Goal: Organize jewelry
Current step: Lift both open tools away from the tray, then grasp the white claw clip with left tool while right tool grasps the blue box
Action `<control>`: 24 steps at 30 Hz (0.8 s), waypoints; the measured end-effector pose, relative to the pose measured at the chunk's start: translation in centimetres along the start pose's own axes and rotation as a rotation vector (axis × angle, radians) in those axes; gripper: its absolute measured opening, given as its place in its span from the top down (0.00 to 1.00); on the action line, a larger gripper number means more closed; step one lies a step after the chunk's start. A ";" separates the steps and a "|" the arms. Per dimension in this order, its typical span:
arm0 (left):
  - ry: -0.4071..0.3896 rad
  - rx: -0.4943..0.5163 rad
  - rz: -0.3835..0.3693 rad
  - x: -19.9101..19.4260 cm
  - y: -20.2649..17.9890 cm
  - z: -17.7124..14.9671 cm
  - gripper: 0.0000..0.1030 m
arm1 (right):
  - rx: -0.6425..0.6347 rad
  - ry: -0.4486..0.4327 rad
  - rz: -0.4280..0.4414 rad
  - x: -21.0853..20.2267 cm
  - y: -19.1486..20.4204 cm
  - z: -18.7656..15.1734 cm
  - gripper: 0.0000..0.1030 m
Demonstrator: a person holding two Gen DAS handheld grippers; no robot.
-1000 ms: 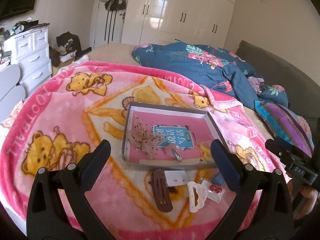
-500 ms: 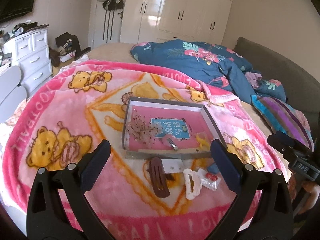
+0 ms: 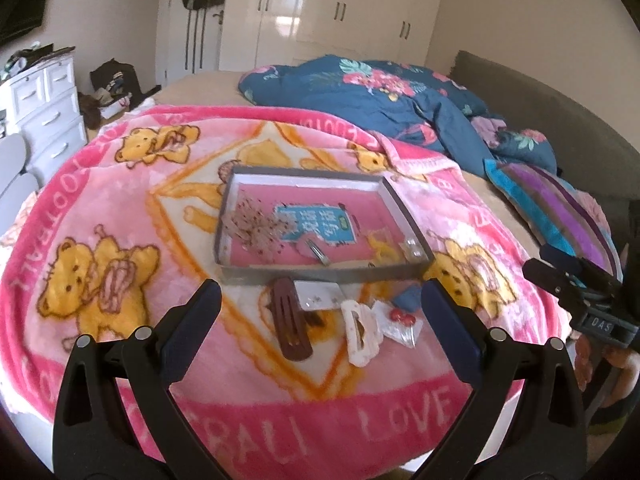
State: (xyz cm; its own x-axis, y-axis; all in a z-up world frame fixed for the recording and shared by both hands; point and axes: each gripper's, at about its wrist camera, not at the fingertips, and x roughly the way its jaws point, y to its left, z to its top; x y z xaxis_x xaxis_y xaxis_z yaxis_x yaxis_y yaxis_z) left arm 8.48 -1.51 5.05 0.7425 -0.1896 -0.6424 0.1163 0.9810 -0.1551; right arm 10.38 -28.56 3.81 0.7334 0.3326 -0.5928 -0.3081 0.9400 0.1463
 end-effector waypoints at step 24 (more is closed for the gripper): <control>0.196 0.068 -0.090 4.1 -3.1 -5.7 0.37 | 0.002 0.115 0.011 1.2 -2.0 -4.5 0.16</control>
State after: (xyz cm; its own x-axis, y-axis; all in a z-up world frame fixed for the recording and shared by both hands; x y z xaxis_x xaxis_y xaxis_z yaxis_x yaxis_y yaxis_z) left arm 7.39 -5.54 -1.37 0.5858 -0.2739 -0.7628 0.2256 0.9591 -0.1712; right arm 9.15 -30.37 -0.80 0.6552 0.3322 -0.6784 -0.3142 0.9366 0.1552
